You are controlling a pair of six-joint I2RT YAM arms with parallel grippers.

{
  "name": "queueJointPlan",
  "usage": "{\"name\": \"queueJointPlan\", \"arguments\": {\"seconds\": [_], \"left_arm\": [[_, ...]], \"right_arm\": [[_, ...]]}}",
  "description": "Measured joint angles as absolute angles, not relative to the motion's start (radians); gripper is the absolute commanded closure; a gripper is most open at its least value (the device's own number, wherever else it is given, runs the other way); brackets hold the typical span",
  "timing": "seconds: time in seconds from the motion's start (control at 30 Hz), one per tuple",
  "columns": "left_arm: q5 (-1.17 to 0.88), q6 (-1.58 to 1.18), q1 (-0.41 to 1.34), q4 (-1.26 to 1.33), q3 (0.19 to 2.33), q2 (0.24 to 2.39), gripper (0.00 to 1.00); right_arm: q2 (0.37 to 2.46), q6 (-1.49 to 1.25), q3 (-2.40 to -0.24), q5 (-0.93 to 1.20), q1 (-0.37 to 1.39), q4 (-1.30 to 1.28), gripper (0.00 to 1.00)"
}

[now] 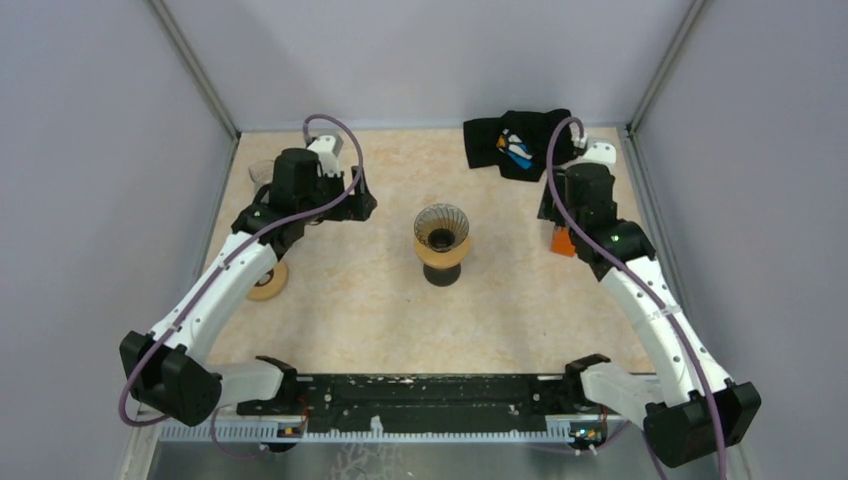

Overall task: Place the coffee filter in the dripper
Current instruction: Pick up a coffee filter from the coffee filter holder.

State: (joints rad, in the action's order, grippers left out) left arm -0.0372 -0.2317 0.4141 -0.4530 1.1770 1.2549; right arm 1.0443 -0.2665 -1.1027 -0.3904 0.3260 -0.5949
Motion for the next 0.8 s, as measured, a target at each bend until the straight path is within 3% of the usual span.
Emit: {"name": "queueJointPlan", "arguments": {"seconds": [0.5,0.8], "left_arm": [[-0.004,-0.178,0.376,-0.398,1.055,1.228,0.06],[-0.025,-0.182,0.373,-0.373,1.024,1.228,0.06]], "right_arm": [[0.923,-0.300,-0.879,-0.287,0.078,-0.463,0.38],[0.853,-0.326,-0.710,-0.099,-0.152,-0.284,0.43]]}}
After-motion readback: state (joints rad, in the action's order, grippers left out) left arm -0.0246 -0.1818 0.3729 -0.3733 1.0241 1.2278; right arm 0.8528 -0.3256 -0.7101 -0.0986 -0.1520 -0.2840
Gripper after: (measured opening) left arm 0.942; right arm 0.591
